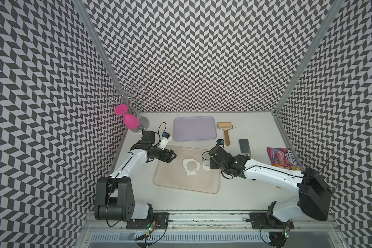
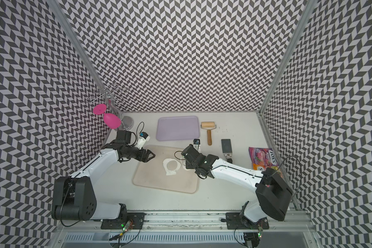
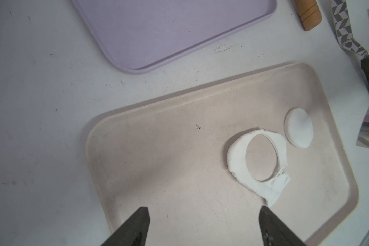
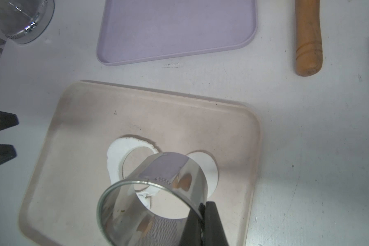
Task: Roll out the dumpling wrappers from the dough
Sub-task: Place the dumpling mold at the center of the board.
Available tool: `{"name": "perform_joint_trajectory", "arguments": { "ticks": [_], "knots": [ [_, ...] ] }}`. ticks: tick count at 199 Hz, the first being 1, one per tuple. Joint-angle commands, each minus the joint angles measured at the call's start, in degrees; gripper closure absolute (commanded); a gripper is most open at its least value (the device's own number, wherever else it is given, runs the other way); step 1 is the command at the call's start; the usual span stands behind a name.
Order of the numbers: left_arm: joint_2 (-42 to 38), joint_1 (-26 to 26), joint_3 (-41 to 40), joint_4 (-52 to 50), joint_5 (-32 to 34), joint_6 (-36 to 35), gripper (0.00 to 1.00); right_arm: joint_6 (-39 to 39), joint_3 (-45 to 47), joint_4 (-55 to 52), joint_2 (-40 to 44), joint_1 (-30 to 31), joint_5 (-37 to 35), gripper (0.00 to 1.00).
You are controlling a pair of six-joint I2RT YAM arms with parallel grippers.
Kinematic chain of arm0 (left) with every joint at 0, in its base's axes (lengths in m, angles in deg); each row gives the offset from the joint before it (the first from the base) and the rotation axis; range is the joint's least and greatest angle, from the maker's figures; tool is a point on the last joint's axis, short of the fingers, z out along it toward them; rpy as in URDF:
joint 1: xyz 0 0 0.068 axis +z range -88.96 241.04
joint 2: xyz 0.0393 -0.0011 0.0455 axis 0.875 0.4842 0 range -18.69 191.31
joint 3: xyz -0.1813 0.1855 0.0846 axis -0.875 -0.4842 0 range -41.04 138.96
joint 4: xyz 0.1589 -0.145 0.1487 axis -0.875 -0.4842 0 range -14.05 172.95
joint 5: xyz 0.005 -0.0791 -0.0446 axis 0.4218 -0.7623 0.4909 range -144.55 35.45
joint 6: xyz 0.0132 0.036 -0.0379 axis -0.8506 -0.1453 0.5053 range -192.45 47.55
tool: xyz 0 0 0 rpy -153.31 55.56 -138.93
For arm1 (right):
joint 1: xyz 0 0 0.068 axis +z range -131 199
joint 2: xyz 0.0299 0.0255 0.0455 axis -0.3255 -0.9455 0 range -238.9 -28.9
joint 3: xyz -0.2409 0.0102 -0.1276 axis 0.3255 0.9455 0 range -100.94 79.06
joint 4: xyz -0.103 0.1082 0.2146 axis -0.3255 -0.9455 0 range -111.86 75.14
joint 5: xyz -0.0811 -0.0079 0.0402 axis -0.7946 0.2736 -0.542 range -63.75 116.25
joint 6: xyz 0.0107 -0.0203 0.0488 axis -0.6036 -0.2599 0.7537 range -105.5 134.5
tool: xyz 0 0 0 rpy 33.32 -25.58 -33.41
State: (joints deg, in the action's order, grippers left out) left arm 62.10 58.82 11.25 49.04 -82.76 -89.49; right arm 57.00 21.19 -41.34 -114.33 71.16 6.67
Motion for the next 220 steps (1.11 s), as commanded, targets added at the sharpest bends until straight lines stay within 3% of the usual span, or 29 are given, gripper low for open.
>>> {"name": "perform_joint_trajectory", "arguments": {
  "ticks": [1, 52, 87, 116, 153, 220],
  "knots": [
    [-0.07, 0.28, 0.27, 0.26, -0.97, -0.67, 0.17, -0.32, -0.77, -1.39, 1.29, -2.29, 2.13, 1.0],
    [-0.07, 0.35, 0.18, 0.57, -0.89, -0.55, 0.17, 0.19, 1.53, -2.24, 7.46, -18.02, 10.0, 1.0],
    [-0.21, 0.37, 0.11, 0.57, -0.88, -0.54, 0.17, -4.43, -3.53, -9.24, -0.47, -27.78, 15.58, 1.0],
    [-0.3, 0.37, 0.09, 0.59, -0.75, -0.5, 0.17, -8.26, -8.14, -14.12, -9.95, -28.7, 16.54, 1.0],
    [-0.31, 0.37, 0.09, 0.52, -0.74, -0.52, 0.17, -8.94, -6.99, -13.62, -13.86, -28.76, 17.27, 1.0],
    [-0.32, 0.37, 0.09, 0.52, -0.87, -0.54, 0.17, -9.93, -11.09, -16.2, -14.05, -28.74, 15.74, 0.6]
  ]
}}
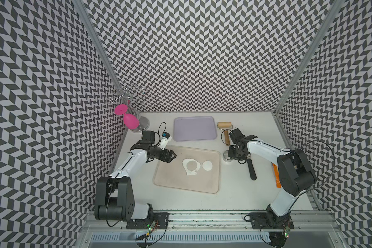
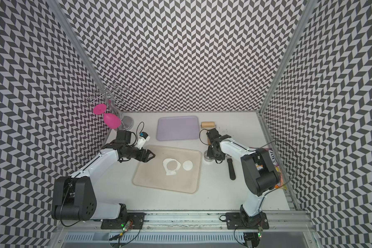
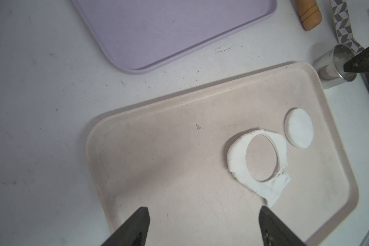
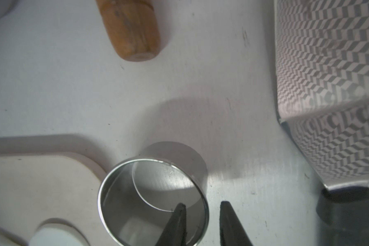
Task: Roll out the dumpling wrappers from the dough
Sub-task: Place the dumpling mold at the center of the board, then move the work surface to the center of the board.
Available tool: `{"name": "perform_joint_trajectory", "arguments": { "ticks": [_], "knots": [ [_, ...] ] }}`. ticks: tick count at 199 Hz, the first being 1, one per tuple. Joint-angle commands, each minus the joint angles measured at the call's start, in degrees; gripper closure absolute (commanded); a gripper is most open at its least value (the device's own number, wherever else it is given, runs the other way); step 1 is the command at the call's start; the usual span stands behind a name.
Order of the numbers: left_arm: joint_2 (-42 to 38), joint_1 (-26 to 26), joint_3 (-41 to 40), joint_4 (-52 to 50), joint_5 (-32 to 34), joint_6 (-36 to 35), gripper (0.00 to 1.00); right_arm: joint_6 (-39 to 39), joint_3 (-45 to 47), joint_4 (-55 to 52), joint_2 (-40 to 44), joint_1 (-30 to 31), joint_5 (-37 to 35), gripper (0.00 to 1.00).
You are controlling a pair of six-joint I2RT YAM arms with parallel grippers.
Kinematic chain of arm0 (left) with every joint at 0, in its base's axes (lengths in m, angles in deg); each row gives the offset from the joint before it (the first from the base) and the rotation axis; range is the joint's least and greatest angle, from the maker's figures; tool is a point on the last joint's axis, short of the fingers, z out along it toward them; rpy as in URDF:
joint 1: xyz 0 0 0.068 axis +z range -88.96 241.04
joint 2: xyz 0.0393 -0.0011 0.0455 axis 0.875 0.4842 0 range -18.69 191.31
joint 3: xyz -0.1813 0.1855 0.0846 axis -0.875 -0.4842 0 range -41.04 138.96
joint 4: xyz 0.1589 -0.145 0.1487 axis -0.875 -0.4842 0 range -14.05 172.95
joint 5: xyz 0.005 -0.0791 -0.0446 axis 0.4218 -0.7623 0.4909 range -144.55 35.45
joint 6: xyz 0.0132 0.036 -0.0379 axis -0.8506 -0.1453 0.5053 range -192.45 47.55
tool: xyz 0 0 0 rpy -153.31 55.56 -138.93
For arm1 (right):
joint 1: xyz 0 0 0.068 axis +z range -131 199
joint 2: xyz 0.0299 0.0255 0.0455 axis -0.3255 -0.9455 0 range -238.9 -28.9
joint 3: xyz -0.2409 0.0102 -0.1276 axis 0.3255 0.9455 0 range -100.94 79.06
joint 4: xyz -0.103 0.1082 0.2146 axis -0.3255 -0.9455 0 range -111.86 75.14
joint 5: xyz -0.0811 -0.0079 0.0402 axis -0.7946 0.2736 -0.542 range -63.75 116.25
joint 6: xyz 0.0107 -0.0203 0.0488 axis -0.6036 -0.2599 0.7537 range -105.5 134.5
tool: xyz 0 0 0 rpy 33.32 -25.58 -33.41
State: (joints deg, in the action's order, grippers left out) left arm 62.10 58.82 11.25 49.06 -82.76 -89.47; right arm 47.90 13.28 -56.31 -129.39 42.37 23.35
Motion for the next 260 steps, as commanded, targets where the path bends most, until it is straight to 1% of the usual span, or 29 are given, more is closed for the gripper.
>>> {"name": "perform_joint_trajectory", "arguments": {
  "ticks": [1, 14, 25, 37, 44, 60, 79, 100, 129, 154, 198, 233, 260],
  "knots": [
    [-0.3, 0.37, 0.09, 0.49, -0.88, -0.61, 0.17, -0.82, -3.29, -1.33, 1.05, 0.02, -1.0, 0.59],
    [-0.22, 0.34, 0.01, 0.5, -0.82, -0.95, 0.17, -0.82, -4.7, -2.46, 2.21, 0.04, -1.61, 0.54],
    [-0.2, -0.08, 0.08, 0.4, -0.12, -1.63, 0.16, -0.81, -6.05, -3.46, 3.25, 0.02, -2.45, 0.51],
    [-0.33, -1.57, 0.22, 0.25, 2.26, -2.76, 0.16, -0.69, -7.39, -4.76, 4.71, 0.01, -3.64, 0.5],
    [-0.38, -3.11, 0.03, 0.24, 4.65, -3.46, 0.16, -0.55, -8.0, -5.29, 5.76, 0.01, -4.59, 0.51],
    [-0.11, -8.38, -0.56, 0.75, 10.45, -4.53, 0.15, -0.18, -8.77, -6.13, 8.77, 0.0, -7.03, 0.5],
    [2.69, -13.94, -0.29, 1.32, 15.67, -4.13, 0.15, 0.4, -8.89, -6.41, 12.49, -0.01, -9.46, 0.5],
    [6.1, -18.1, 0.54, 2.86, 18.44, -3.25, 0.15, 0.51, -8.78, -6.33, 16.29, 0.01, -10.29, 0.5],
    [10.27, -22.46, 2.28, 4.45, 22.75, -2.49, 0.14, -0.21, -7.56, -5.93, 19.81, 0.0, -9.38, 0.5],
    [12.37, -24.61, 3.74, 4.86, 23.55, -2.24, 0.14, -0.52, -6.7, -6.38, 21.31, -0.02, -9.07, 0.5],
    [15.87, -25.77, 6.04, 5.58, 24.99, -1.22, 0.13, -0.54, -5.51, -6.4, 22.7, 0.0, -8.84, 0.5],
    [18.27, -26.12, 5.99, 6.27, 27.85, -1.53, 0.13, -0.58, -5.69, -6.57, 23.2, 0.0, -8.9, 0.49],
    [18.59, -26.13, 5.18, 6.32, 31.18, -1.26, 0.13, -0.43, -5.77, -6.65, 23.46, -0.01, -8.98, 0.5]
  ]
}}
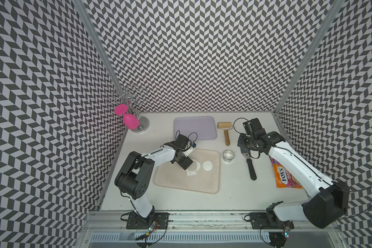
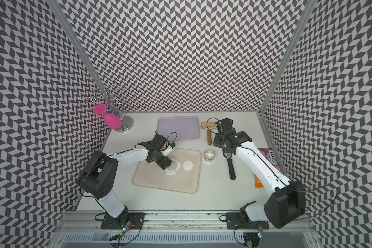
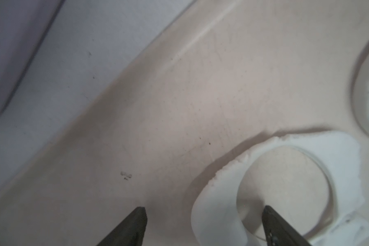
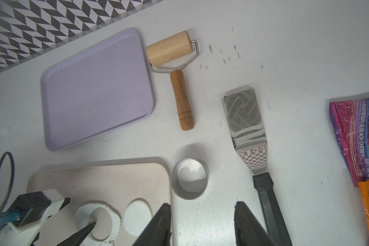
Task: Roll out the dumpling wrappers from the dough
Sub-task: Move the work surface to the center of the board.
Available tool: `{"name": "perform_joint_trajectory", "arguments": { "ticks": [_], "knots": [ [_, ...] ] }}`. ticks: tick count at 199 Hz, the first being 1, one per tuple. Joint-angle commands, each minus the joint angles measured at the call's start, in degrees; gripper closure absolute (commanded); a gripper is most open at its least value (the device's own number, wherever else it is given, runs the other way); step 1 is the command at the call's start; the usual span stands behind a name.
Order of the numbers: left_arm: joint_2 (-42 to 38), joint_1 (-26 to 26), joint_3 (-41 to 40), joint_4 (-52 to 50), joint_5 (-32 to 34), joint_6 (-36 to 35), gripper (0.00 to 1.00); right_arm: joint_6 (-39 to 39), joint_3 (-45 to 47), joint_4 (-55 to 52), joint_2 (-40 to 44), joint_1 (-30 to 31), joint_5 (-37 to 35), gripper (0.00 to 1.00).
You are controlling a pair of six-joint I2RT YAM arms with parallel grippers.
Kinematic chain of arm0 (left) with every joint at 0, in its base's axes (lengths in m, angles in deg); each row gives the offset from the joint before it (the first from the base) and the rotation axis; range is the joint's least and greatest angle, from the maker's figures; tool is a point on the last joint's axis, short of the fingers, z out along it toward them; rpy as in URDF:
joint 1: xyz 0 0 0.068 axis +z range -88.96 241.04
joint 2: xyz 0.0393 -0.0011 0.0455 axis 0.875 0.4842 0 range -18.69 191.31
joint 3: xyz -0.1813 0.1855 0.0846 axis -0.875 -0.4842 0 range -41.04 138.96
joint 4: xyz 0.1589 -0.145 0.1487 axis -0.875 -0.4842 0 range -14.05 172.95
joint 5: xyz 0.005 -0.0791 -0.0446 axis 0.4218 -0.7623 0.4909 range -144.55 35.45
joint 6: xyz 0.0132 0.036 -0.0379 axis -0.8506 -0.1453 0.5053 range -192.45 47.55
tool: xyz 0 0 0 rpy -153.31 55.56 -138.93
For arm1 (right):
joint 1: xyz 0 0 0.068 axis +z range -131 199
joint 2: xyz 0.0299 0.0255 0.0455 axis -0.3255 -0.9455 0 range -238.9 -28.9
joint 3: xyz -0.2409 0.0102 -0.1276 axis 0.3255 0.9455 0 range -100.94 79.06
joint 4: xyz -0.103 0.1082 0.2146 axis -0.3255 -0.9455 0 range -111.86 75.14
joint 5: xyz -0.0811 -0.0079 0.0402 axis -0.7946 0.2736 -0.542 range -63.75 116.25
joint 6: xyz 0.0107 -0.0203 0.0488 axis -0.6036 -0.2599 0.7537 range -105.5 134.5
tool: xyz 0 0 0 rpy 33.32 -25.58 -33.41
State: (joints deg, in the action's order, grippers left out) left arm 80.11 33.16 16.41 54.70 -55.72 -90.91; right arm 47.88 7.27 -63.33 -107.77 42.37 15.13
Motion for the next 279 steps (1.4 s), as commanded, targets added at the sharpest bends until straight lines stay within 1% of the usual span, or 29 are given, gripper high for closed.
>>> {"name": "perform_joint_trajectory", "arguments": {
  "ticks": [1, 26, 51, 116, 151, 170, 190, 204, 229, 250, 266, 279],
  "knots": [
    [0.55, -0.44, -0.02, 0.62, 4.24, 0.18, 0.13, -0.46, 0.24, 0.38, 1.82, -0.01, -0.75, 0.5],
    [-0.81, -0.08, -0.67, -0.25, 7.09, 1.0, 0.13, -0.38, 0.07, 0.65, 2.0, 0.05, -0.59, 0.5],
    [-2.97, 1.56, -2.08, -1.2, 8.44, 0.72, 0.12, -0.41, -0.07, 0.71, 2.15, -0.04, -0.58, 0.5],
    [-7.78, 9.82, -5.66, -3.25, 9.3, -3.27, 0.12, -0.78, 0.18, 0.94, 2.4, 0.06, 0.27, 0.49],
    [-10.63, 12.78, -6.65, -4.75, 10.32, -5.3, 0.12, -1.39, 0.85, 0.8, 2.43, 0.0, 1.48, 0.49],
    [-11.93, 13.4, -6.52, -5.77, 9.84, -5.79, 0.12, -2.07, 2.44, 1.77, 2.63, 0.0, 4.32, 0.49],
    [-13.12, 13.38, -5.47, -7.69, 6.44, -5.91, 0.12, -1.34, 5.5, 2.14, 2.96, 0.0, 7.54, 0.49],
    [-13.82, 13.42, -4.82, -8.48, 5.7, -5.56, 0.11, 1.38, 8.72, 1.84, 4.24, -0.04, 6.32, 0.49],
    [-14.3, 14.65, -4.23, -8.72, 8.64, -5.27, 0.11, 4.77, 14.44, 0.41, 6.46, -1.4, 4.3, 0.48],
    [-16.01, 16.08, -1.2, -11.37, 4.53, -5.14, 0.12, 6.47, 19.35, 0.88, 8.45, -3.76, 5.43, 0.48],
    [-18.73, 16.05, 2.44, -13.94, -2.34, -4.39, 0.11, 6.22, 22.82, 1.67, 9.88, -7.42, 6.4, 0.48],
    [-21.06, 16.09, 4.66, -14.49, -8.62, -3.29, 0.11, 5.53, 24.89, 2.48, 10.55, -9.97, 6.55, 0.45]
  ]
}}
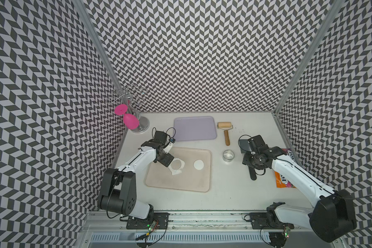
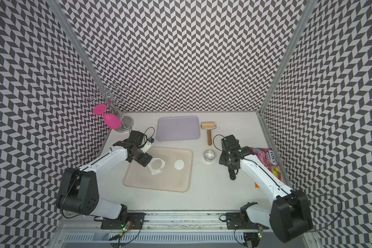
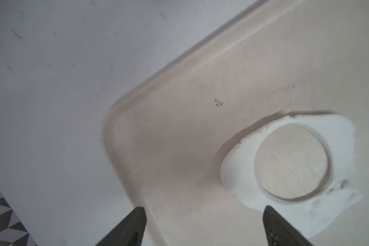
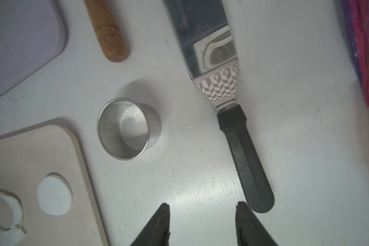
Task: Roll out the dumpling wrappers from the dough
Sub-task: Move the work surface to the center of the board, then pick up the spatula from the center of the board.
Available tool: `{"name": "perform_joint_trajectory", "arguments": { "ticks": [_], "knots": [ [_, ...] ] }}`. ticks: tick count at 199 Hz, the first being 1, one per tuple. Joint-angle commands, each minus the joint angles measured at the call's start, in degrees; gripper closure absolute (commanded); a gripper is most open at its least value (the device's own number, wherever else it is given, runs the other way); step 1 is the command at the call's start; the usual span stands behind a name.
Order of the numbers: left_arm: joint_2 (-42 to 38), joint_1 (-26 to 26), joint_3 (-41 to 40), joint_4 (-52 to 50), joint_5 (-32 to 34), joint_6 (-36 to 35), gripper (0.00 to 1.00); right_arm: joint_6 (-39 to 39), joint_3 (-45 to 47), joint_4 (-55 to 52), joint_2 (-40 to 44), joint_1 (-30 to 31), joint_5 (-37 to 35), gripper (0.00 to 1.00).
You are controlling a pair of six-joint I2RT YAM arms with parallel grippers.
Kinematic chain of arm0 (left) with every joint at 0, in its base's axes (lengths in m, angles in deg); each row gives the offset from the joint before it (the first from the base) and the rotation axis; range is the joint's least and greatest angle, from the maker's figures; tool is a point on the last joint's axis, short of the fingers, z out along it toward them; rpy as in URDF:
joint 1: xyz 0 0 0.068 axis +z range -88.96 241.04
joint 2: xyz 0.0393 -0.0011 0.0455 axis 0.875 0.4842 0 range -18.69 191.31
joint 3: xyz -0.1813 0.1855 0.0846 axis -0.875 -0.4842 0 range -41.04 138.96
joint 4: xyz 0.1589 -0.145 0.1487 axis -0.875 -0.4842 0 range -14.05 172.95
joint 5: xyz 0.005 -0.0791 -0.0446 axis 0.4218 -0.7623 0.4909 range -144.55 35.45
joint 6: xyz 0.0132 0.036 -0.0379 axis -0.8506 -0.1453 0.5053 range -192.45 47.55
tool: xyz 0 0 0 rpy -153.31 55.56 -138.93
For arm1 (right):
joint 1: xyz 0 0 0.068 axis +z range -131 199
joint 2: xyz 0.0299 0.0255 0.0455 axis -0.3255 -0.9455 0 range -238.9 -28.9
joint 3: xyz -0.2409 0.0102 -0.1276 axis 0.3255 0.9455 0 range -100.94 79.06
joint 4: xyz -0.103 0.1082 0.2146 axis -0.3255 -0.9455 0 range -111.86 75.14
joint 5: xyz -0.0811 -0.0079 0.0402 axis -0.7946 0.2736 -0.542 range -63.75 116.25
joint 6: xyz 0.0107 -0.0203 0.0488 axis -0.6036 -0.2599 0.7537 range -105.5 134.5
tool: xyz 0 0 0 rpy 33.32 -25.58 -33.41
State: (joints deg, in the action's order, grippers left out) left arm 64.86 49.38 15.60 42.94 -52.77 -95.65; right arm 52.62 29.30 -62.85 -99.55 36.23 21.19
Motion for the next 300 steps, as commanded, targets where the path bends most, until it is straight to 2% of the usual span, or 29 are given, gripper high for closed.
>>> {"name": "perform_joint_trajectory", "arguments": {
  "ticks": [1, 33, 63, 88, 114, 156, 177, 229, 245, 269, 280, 300],
  "knots": [
    [-5.92, -0.17, 5.57, -2.81, -12.04, 1.52, 0.11, 0.75, 2.97, 2.1, 2.35, -3.98, 0.45, 0.45],
    [-9.65, -0.2, 4.91, -0.07, -23.8, 3.84, 0.1, -0.53, 4.87, 4.08, -0.31, -7.13, 1.4, 0.35],
    [-9.97, -0.2, 0.36, 4.83, -28.65, 7.38, 0.11, -0.73, 5.5, 7.97, -6.25, -8.26, 5.2, 0.34],
    [-9.37, -0.12, -0.6, 4.63, -27.03, 7.12, 0.11, -1.55, 4.5, 9.94, -11.71, -8.33, 5.03, 0.34],
    [-10.16, -0.03, -1.44, 5.34, -26.91, 7.14, 0.11, -1.71, 3.7, 10.26, -15.13, -8.28, 1.82, 0.33],
    [-9.29, -0.03, -1.4, 5.29, -26.92, 7.2, 0.11, -2.49, 5.38, 13.97, -18.67, -8.27, 4.59, 0.36],
    [-9.44, -0.03, -1.37, 5.38, -26.11, 7.08, 0.11, -2.66, 4.96, 14.84, -21.1, -8.33, 3.5, 0.38],
    [-9.74, 2.35, -0.65, 5.34, -22.99, 6.62, 0.1, -4.18, 3.79, 16.35, -24.91, -8.27, 3.59, 0.5],
    [-9.64, 3.7, -0.78, 5.12, -22.66, 6.04, 0.1, -4.71, 3.88, 16.85, -25.1, -8.27, 3.8, 0.62],
    [-9.73, 6.13, -1.42, 5.16, -22.6, 5.17, 0.1, -5.5, 3.49, 16.71, -24.85, -7.93, 3.85, 0.93],
    [-9.73, 7.13, -1.83, 5.37, -21.71, 4.91, 0.1, -5.72, 3.12, 16.5, -23.94, -7.61, 3.67, 1.0],
    [-9.76, 8.72, -2.97, 6.74, -18.4, 4.49, 0.1, -6.35, 2.02, 15.73, -20.71, -6.57, 3.27, 1.0]
  ]
}}
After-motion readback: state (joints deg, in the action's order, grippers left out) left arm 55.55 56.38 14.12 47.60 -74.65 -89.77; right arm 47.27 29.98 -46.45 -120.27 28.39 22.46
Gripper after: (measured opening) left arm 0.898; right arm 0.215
